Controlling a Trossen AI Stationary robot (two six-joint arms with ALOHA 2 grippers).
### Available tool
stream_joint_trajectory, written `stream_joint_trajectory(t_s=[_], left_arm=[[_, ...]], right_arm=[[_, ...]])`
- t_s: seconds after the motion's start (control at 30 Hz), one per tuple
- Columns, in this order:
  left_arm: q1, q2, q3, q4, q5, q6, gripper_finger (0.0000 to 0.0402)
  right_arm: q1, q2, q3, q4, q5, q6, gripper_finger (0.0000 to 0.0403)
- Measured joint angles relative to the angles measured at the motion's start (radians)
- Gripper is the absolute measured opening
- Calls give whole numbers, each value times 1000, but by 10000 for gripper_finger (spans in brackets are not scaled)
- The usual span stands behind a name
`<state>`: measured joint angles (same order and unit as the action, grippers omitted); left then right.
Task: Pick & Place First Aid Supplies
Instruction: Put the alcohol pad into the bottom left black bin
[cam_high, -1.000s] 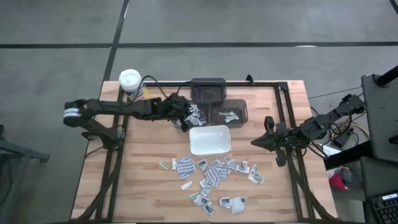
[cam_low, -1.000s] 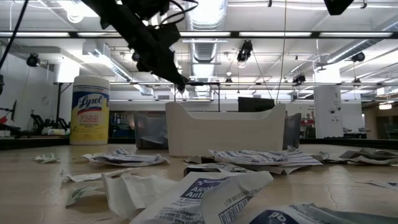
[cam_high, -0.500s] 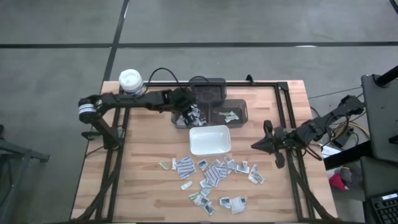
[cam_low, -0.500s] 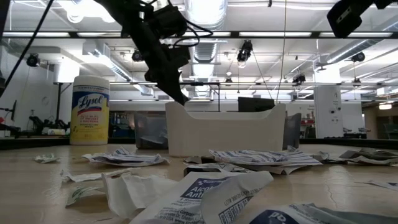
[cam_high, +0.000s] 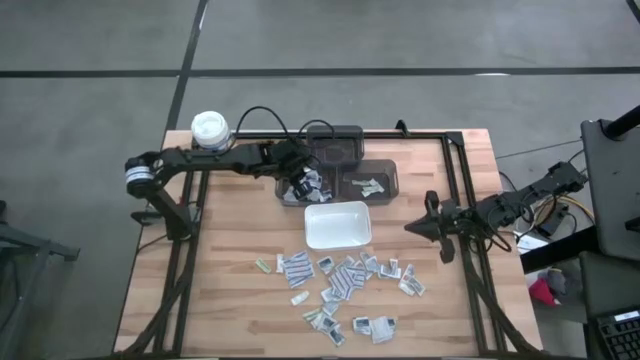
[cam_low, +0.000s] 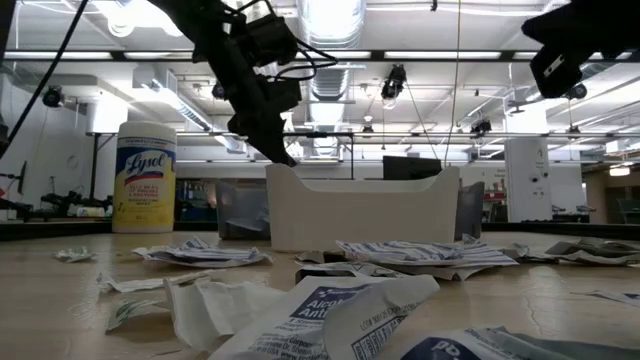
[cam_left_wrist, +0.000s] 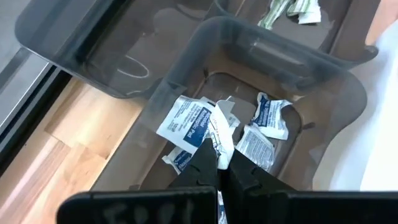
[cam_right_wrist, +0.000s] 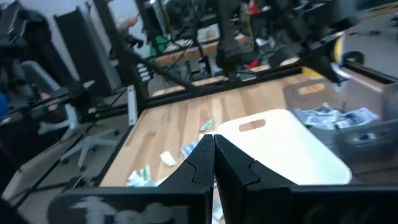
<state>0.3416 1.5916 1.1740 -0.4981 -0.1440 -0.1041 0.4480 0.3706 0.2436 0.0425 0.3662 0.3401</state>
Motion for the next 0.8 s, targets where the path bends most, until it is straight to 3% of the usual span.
stream_joint_trajectory(t_s=[0.43,0.8], left_arm=[[67,88,13,-12,73,67,0],[100,147,36,-25,126,94,1]], right_arm=[[-66,-144,-82,-2,0,-12,8],[-87,-180,-119,-3,55,-7,8]])
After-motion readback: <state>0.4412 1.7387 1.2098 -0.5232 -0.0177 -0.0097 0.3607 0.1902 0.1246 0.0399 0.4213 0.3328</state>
